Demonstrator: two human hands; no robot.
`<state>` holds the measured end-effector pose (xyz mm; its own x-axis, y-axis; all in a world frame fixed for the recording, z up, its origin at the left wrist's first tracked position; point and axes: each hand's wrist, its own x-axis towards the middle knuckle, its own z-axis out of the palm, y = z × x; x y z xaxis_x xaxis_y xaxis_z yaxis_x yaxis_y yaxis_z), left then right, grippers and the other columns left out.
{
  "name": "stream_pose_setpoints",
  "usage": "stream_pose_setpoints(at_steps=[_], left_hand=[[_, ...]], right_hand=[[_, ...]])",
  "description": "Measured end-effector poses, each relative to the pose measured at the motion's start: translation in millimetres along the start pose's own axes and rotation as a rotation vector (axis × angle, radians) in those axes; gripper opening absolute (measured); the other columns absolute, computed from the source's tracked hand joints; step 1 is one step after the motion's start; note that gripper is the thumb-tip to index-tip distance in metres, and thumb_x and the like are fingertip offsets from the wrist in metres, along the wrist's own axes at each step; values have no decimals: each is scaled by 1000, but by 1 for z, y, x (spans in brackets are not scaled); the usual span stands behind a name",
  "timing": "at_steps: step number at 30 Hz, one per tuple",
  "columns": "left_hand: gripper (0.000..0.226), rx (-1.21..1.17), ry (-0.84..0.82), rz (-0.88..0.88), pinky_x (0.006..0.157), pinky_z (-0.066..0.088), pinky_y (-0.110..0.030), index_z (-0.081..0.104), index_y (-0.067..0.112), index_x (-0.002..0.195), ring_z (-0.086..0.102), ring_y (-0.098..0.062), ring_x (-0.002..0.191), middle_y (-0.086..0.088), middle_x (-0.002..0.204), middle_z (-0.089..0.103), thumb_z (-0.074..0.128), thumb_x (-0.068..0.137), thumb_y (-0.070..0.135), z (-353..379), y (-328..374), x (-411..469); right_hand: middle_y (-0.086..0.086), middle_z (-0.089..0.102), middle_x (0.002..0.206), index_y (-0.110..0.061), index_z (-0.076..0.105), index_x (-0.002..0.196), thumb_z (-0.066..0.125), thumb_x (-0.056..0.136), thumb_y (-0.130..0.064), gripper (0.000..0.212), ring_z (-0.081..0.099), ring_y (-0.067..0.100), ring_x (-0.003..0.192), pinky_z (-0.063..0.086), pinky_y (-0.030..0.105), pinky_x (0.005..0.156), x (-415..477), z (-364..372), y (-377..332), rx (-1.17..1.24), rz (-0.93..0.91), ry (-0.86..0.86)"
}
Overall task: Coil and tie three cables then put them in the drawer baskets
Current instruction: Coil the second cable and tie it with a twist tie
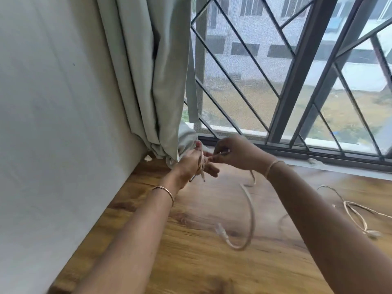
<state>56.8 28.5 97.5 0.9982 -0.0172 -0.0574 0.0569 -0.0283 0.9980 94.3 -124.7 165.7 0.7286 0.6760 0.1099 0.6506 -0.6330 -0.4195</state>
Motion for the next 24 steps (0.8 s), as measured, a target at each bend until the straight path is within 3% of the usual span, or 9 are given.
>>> stream_pose_setpoints(at_steps=[4, 8, 13, 17, 20, 21, 24], left_hand=[[76, -60, -168, -79, 75, 48, -44, 62, -1, 95, 66, -33, 61, -19, 67, 68, 13, 98, 57, 1, 0, -5], [71, -215, -243, -73, 74, 52, -36, 63, 2, 82, 54, -20, 44, -10, 51, 56, 20, 98, 56, 4, 6, -8], [65, -460, -214, -80, 52, 49, -22, 56, 4, 75, 40, -14, 33, -3, 37, 45, 17, 102, 49, 8, 8, -11], [62, -630, -261, -103, 50, 47, -20, 49, 6, 74, 35, -12, 25, -2, 34, 39, 16, 101, 51, 10, 7, -13], [60, -678, -309, -82, 54, 44, -20, 48, 7, 77, 34, -11, 26, 0, 36, 39, 16, 101, 52, 10, 7, -13], [60, -681, -312, -68, 55, 44, -20, 48, 7, 77, 34, -11, 26, 0, 36, 39, 16, 101, 52, 12, 7, -12], [60, -741, -241, -17, 52, 48, -20, 49, 5, 76, 35, -11, 27, -1, 37, 39, 18, 101, 50, 18, 15, -11]], right_hand=[[-7, 65, 71, -15, 69, 79, 77, 77, -28, 16, 59, 5, 64, 46, 9, 57, 10, -14, 8, 92, -15, 78], [-7, 63, 69, -14, 66, 77, 76, 79, -23, 13, 55, 2, 63, 43, 11, 59, 18, 3, 25, 251, -27, 114], [11, 62, 72, -4, 62, 78, 61, 92, -15, 17, 52, 18, 70, 45, 36, 68, 18, 31, 33, 314, -15, 200], [-3, 55, 68, -20, 51, 80, 49, 97, -18, 18, 50, 19, 63, 40, 37, 62, 6, 47, 30, 186, 4, 270], [10, 63, 80, -15, 47, 99, 43, 97, -17, 5, 57, 34, 68, 32, 35, 54, -6, 56, 30, -161, -7, 352], [12, 65, 83, -14, 46, 105, 42, 96, -15, 9, 59, 37, 70, 31, 35, 54, -9, 59, 29, -230, -1, 356], [17, 65, 90, -13, 41, 116, 39, 93, -7, 23, 61, 42, 80, 33, 36, 58, -14, 71, 28, -200, 63, 275]])
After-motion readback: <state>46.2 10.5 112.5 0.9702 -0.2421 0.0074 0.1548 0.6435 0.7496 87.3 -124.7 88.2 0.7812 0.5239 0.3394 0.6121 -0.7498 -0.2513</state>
